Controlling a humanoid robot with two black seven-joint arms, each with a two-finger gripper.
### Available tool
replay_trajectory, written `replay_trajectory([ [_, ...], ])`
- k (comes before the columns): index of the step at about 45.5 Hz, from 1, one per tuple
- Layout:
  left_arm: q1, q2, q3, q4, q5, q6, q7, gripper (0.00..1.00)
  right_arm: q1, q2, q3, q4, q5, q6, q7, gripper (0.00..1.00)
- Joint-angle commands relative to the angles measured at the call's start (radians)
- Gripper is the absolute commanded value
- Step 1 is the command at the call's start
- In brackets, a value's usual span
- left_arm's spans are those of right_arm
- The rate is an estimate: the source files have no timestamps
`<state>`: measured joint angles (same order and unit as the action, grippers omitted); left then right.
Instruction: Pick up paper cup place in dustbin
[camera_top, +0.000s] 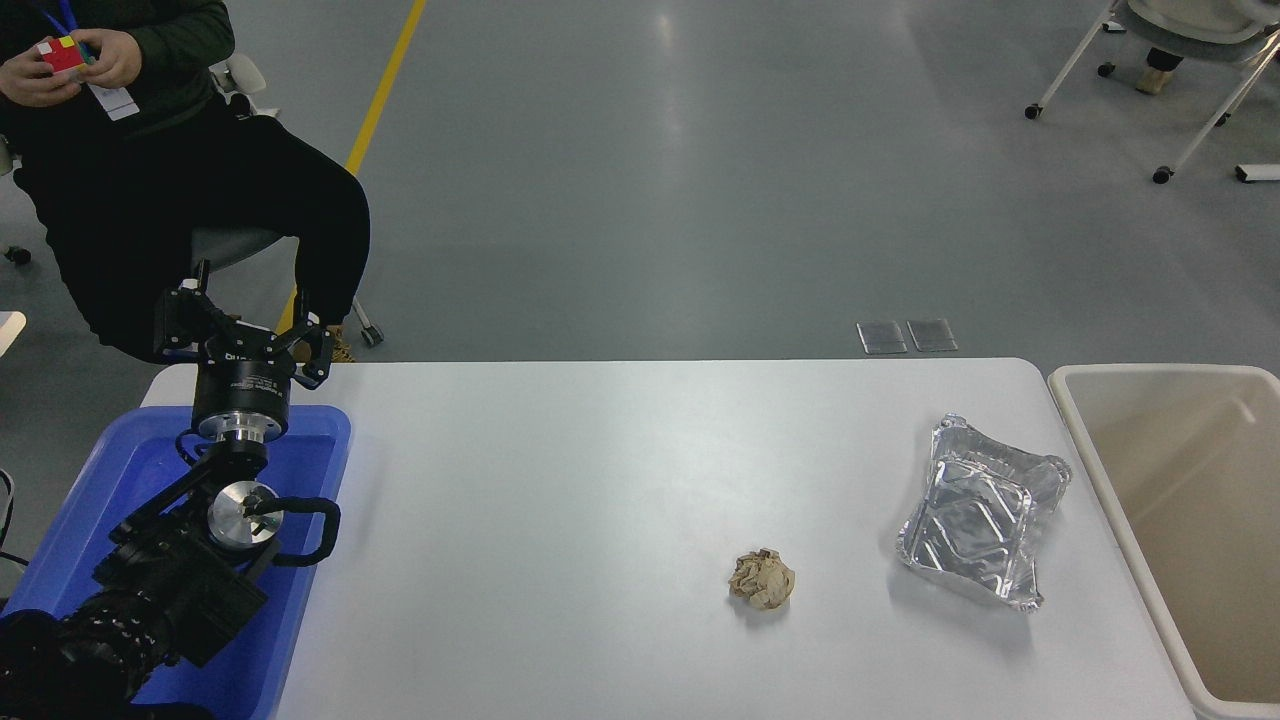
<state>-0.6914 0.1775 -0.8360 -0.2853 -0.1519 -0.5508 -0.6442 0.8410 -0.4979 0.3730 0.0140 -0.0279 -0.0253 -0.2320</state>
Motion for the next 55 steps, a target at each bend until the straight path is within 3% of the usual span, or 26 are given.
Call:
replay_trajectory([
  [1, 0.000, 0.000, -0.001, 0.000, 0.000, 0.000, 0.000, 0.99, -0.109, 0.078, 0.037, -0.025, 0.138, -0.039, 0.010, 0.00],
  [24, 0.000, 0.000, 0.000, 0.000, 0.000, -0.001, 0.000, 0.99, -0.149, 0.114, 0.122, -0.026, 0.172, -0.068, 0.039, 0.01],
  [26, 0.000, 0.000, 0.000, 0.000, 0.000, -0.001, 0.000, 0.99, -0.151, 0.114, 0.122, -0.026, 0.172, -0.068, 0.042, 0.17],
  [29, 0.000, 0.000, 0.000, 0.000, 0.000, 0.000, 0.000, 0.99, -0.161, 0.111, 0.126, -0.026, 0.174, -0.067, 0.051, 0.73],
  [31, 0.000, 0.000, 0.000, 0.000, 0.000, -0.001, 0.000, 0.99, -0.166, 0.108, 0.135, -0.026, 0.172, -0.059, 0.054, 1.00],
  [55, 0.000, 0.000, 0.000, 0.000, 0.000, 0.000, 0.000, 0.99, -0.051, 0.084, 0.122, -0.016, 0.154, -0.038, 0.054, 1.00],
])
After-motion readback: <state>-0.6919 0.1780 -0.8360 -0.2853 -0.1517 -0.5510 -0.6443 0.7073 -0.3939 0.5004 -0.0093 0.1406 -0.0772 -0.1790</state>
